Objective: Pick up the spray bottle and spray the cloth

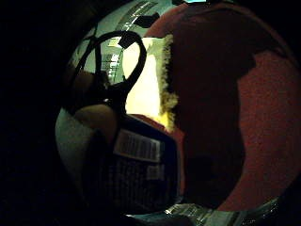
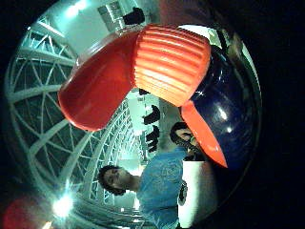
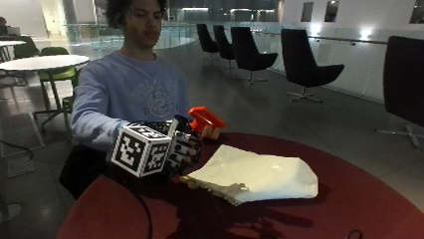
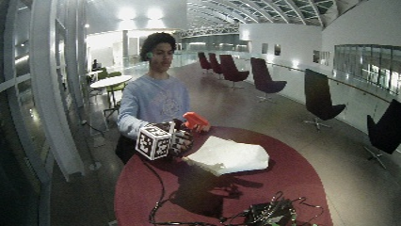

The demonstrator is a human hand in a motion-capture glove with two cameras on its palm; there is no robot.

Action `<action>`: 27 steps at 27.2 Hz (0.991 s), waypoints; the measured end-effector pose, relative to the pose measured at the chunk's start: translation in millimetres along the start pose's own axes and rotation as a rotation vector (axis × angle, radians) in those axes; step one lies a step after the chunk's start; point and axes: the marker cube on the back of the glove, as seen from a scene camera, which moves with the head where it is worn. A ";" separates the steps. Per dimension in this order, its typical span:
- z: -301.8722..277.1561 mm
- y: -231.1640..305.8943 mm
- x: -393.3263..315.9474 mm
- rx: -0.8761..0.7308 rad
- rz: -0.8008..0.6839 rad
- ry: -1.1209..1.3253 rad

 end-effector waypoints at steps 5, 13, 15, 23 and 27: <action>7.4 -1.9 -0.6 -0.016 0.041 0.018; 12.1 1.5 -1.3 -0.020 0.096 0.056; 12.8 1.2 -1.2 -0.028 0.109 0.068; 21.2 0.7 0.5 -0.076 0.153 0.104; 22.5 -0.2 0.8 -0.080 0.157 0.114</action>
